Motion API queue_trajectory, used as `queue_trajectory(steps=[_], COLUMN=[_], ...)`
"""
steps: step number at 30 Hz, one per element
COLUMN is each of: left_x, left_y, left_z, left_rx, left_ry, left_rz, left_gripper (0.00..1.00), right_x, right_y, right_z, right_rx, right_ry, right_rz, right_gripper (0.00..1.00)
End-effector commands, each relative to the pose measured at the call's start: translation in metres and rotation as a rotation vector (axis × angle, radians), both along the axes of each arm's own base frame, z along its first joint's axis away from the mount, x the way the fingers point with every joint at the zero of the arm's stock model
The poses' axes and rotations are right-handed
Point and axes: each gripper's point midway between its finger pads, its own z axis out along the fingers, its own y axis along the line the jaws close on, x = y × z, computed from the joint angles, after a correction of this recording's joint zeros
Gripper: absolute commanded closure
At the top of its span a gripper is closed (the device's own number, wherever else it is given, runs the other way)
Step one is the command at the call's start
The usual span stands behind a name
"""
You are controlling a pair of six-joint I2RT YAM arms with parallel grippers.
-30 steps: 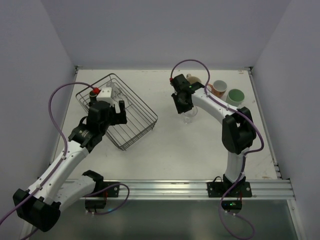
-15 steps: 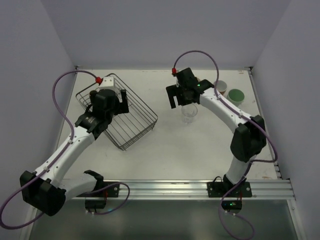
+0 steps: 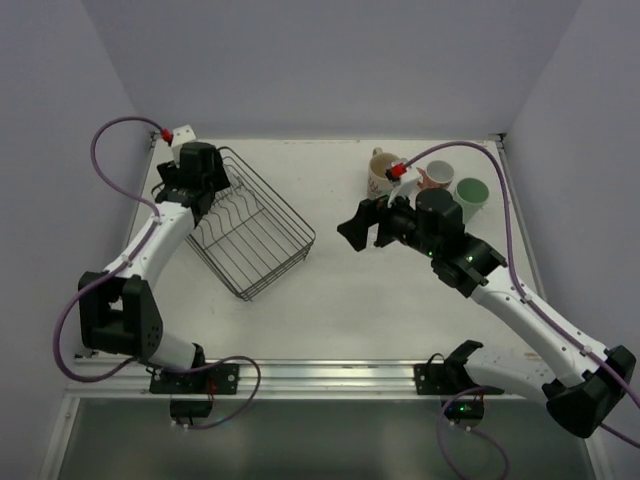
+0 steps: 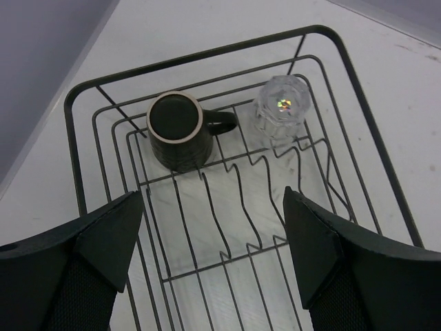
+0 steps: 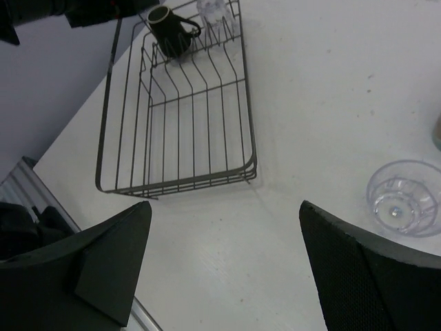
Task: Unload the cups from the dish rack
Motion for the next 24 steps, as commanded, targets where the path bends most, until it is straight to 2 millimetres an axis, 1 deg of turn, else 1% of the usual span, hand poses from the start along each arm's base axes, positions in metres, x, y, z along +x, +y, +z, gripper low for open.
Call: queue_trajectory(steps=[1,2,3,5,6,8,9,11,14,18,19,20,23,24], left_x=[0.029,0.032,0.037,0.045,0.048,0.054,0.055,0.06,0.064,0.074,0.078,0.08,0.088,0.089], left_y=[0.025,0.03,0.044,0.047,0.05,0.05,0.066,0.07,0.077,0.077,0.075,0.074,0.074,0.074], left_z=[0.008,0.001,-0.016,-0.025,-0.036,-0.04,-0.044,-0.045,-0.053,-0.066,-0.065,-0.072,-0.071,-0.076], left_rx=[-0.02,-0.033,-0.048,-0.084,-0.084,-0.078,-0.075,-0.082,-0.058,-0.05,-0.055,-0.052,-0.046,-0.042], left_ry=[-0.069,-0.054,-0.024,-0.024,-0.005,-0.006,0.002,-0.008,0.011,0.031,0.022,0.035,0.034,0.046], left_rz=[0.083,0.087,0.112,0.096,0.091,0.078,0.111,0.11,0.111,0.088,0.072,0.06,0.045,0.044], left_gripper=[0.12,0.12,0.13,0.16,0.16,0.16,0.16,0.17,0.18,0.18,0.19,0.19,0.21,0.21], right_x=[-0.012,-0.014,-0.015,-0.018,-0.019,-0.02,-0.021,-0.022,-0.025,-0.027,-0.028,-0.028,-0.029,-0.029], right_y=[0.012,0.011,0.01,0.009,0.009,0.009,0.01,0.011,0.014,0.017,0.019,0.019,0.022,0.023], right_z=[-0.003,-0.003,-0.007,-0.007,-0.007,-0.006,-0.007,-0.007,-0.007,-0.007,-0.006,-0.005,-0.007,-0.007], right_rx=[0.08,0.084,0.081,0.083,0.082,0.083,0.084,0.084,0.091,0.098,0.103,0.104,0.104,0.103], right_ry=[0.004,0.002,0.005,0.0,-0.001,-0.004,-0.003,-0.002,0.003,0.009,0.01,0.009,0.018,0.017], right_rz=[0.06,0.063,0.063,0.07,0.073,0.082,0.088,0.095,0.114,0.133,0.14,0.142,0.154,0.156], right_gripper=[0.1,0.1,0.1,0.1,0.1,0.1,0.1,0.1,0.1,0.1,0.1,0.1,0.1,0.1])
